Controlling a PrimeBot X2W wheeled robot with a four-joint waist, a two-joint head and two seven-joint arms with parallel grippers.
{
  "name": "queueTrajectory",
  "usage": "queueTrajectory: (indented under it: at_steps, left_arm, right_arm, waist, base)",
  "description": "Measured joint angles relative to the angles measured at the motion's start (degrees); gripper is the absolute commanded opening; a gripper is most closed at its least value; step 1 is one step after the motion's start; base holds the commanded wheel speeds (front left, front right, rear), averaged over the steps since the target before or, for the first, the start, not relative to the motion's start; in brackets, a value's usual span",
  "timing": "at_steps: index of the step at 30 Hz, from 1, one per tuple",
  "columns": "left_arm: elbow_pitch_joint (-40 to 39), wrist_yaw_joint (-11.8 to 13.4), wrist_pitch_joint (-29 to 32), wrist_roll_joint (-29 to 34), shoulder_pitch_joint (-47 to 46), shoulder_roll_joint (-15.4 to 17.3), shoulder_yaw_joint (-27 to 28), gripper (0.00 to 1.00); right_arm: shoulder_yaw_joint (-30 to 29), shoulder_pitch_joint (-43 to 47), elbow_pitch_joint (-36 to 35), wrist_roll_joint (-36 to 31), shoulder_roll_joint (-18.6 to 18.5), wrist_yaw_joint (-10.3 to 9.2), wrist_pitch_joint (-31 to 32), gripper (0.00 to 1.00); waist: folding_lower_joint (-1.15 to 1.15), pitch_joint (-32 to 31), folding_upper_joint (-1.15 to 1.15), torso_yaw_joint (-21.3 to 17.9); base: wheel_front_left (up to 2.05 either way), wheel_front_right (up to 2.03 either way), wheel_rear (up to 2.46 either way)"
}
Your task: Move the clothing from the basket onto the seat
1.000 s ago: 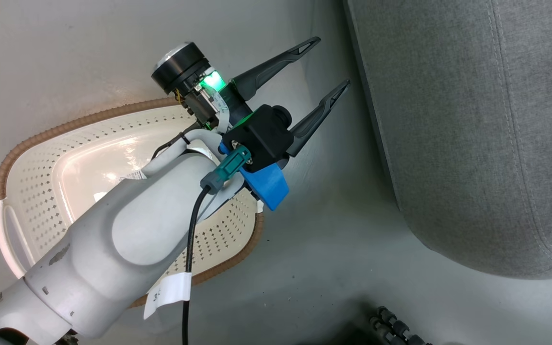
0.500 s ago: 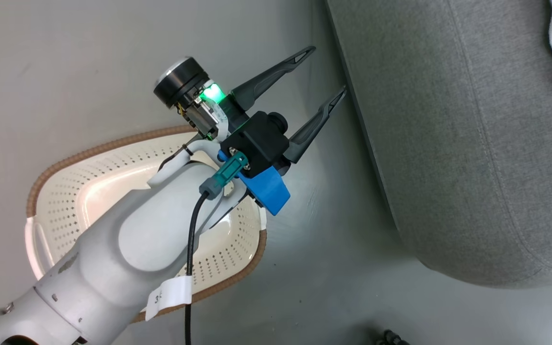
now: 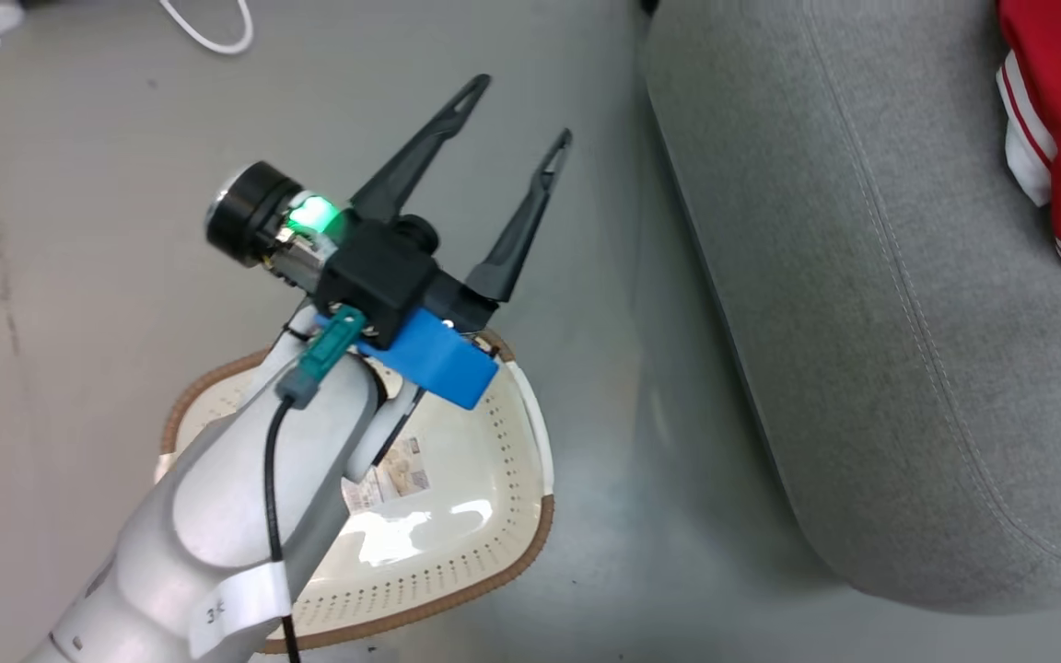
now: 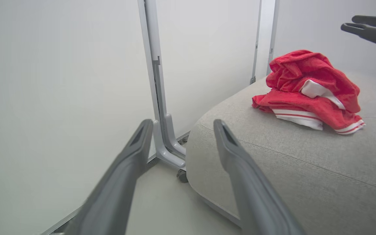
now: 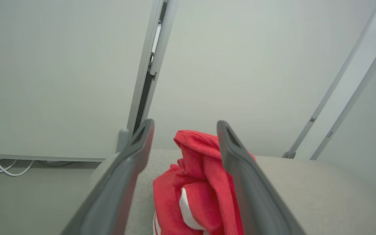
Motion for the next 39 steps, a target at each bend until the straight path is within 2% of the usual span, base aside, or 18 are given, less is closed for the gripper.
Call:
queueTrajectory:
  at_steps: [10, 20, 29, 39]
  left_arm:
    - [-2.74, 0.97, -0.01, 2.29, 9.00, -2.00, 12.77, 1.00]
    - [-3.31, -1.10, -0.01, 5.10, 17.68, -5.47, 23.94, 1.00]
    - [-2.94, -3.09, -0.01, 7.25, 23.31, -8.59, 30.86, 1.00]
    - [-2.71, -4.61, -0.02, 9.10, 28.26, -10.61, 34.61, 1.00]
  right_arm:
    - [5.77, 2.98, -2.01, 0.01, 1.91, 0.00, 0.00, 1.00]
    - [9.96, 5.81, -0.84, 0.57, 4.14, 0.00, 0.00, 1.00]
    - [11.78, 9.71, 0.41, 1.29, 6.35, 0.00, 0.00, 1.00]
    - [12.99, 15.61, 1.98, 1.94, 8.42, 0.00, 0.00, 1.00]
  waist:
    - [0.00, -6.11, 0.00, 5.88]
    - [0.00, -11.73, -0.01, 11.57]
    - [0.00, -15.99, -0.01, 14.73]
    - [0.00, -20.07, 0.00, 15.69]
  base:
    - [0.00, 0.00, 0.00]
    - [0.00, 0.00, 0.00]
    - [0.00, 0.00, 0.00]
    - [0.00, 0.00, 0.00]
